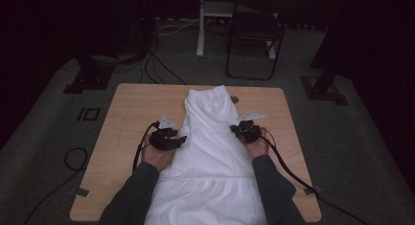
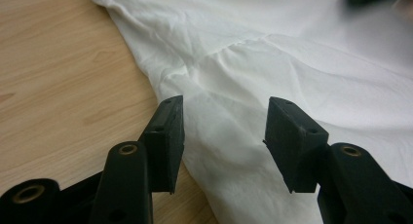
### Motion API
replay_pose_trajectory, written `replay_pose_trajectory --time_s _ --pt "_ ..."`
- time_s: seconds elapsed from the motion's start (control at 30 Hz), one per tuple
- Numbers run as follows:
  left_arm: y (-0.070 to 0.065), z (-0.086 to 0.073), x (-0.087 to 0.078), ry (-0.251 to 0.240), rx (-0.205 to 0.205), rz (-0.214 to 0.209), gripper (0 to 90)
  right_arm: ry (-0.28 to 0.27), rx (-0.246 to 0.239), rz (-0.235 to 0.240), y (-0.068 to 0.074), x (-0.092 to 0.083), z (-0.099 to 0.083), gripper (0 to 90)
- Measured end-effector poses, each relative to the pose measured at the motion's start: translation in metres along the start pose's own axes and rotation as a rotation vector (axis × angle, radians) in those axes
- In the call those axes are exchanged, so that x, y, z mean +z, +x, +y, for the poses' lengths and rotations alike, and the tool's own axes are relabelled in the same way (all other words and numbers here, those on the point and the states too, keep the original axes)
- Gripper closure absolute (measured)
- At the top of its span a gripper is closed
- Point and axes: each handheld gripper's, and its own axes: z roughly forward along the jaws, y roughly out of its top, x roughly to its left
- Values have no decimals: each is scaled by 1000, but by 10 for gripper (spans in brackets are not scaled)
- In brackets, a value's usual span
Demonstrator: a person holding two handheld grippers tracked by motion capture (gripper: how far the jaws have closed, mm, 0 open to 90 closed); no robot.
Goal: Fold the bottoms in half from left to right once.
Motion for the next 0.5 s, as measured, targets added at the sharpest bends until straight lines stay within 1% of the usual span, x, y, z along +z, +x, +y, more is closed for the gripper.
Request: replay_pose_trajectory --time_s 0.03,0.07,0.1,0.13,0.17,0.2,0.23,0.27,0.3,0.33,0.37,0.4,0.43,0.5 --pt "0 1 1 4 -1 4 495 -51 3 -43 -5 -12 6 887" --pt "0 2 1 2 -3 6 495 -85 14 -91 -11 -21 11 885" --pt "0 4 1 -1 -4 7 495 -100 41 -125 -19 -26 12 883" --pt "-1 6 0 -5 -3 11 495 -90 81 -136 -27 -26 11 880" --pt "-1 6 0 -5 -3 11 495 -90 81 -136 -27 -26 11 880" --pt "-2 11 2 -16 -2 18 495 -58 113 -149 -35 -23 7 878" --pt "-2 13 2 -14 3 20 487 20 154 -170 -46 -8 -8 875" --pt "-2 16 5 -12 1 22 478 40 167 -162 -49 -3 -12 871" --pt "-2 20 11 -2 2 25 463 65 183 -149 -51 5 -20 867" --pt "-2 22 16 7 3 26 448 77 193 -121 -52 13 -28 860" --pt "-2 22 16 7 3 26 433 77 193 -121 -52 13 -28 860" --pt "-2 22 16 7 3 26 433 84 198 -105 -51 18 -32 860" --pt "-1 25 45 78 14 58 404 109 196 -93 -47 27 -37 836" --pt "2 23 61 121 20 74 403 122 193 -94 -46 31 -39 818"
